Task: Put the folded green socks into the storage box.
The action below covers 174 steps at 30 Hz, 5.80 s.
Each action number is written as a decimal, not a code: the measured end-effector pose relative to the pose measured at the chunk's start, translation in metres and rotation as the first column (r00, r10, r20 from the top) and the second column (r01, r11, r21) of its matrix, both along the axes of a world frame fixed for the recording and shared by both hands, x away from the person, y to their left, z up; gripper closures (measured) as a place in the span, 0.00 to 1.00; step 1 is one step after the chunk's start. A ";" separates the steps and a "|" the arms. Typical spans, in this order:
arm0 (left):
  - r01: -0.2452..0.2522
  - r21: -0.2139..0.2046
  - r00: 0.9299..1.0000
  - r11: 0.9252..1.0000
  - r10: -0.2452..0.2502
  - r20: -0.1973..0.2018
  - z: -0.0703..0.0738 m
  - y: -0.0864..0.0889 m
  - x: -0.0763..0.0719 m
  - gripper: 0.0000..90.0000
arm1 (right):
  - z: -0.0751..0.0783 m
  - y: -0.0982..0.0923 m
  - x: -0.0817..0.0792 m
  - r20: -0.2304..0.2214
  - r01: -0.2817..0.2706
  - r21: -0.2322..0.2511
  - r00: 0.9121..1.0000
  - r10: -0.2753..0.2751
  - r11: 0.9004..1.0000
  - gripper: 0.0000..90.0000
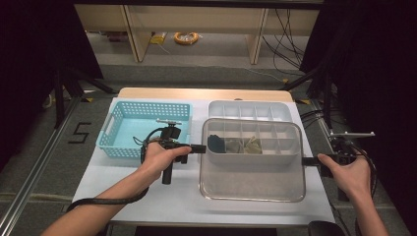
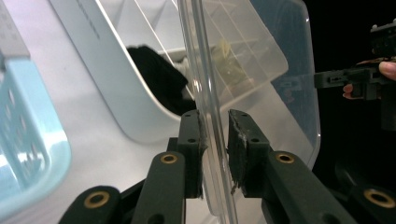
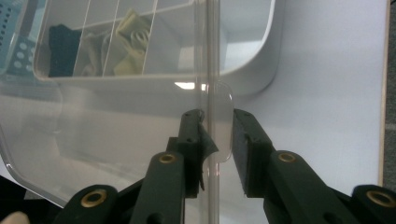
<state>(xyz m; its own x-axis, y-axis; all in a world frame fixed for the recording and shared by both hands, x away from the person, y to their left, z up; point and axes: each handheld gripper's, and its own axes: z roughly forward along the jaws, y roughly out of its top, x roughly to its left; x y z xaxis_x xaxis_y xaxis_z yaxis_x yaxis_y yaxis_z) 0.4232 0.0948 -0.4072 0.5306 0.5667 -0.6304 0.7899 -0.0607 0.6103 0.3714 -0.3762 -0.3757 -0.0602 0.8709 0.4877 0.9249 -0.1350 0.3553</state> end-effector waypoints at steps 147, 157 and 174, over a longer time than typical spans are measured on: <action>0.248 0.392 0.963 0.886 -0.269 -0.002 -0.015 -0.047 0.006 1.00 | -0.016 0.027 0.018 -0.123 -0.036 -0.182 0.992 0.013 0.983 1.00; 0.246 0.382 0.967 0.891 -0.255 -0.029 -0.015 -0.049 0.013 1.00 | -0.016 0.022 0.024 -0.094 -0.056 -0.203 0.995 0.038 0.978 1.00; 0.189 0.309 0.979 0.932 -0.202 0.012 -0.001 -0.036 0.007 0.98 | -0.001 0.015 0.022 0.005 0.041 -0.142 0.999 -0.041 0.989 1.00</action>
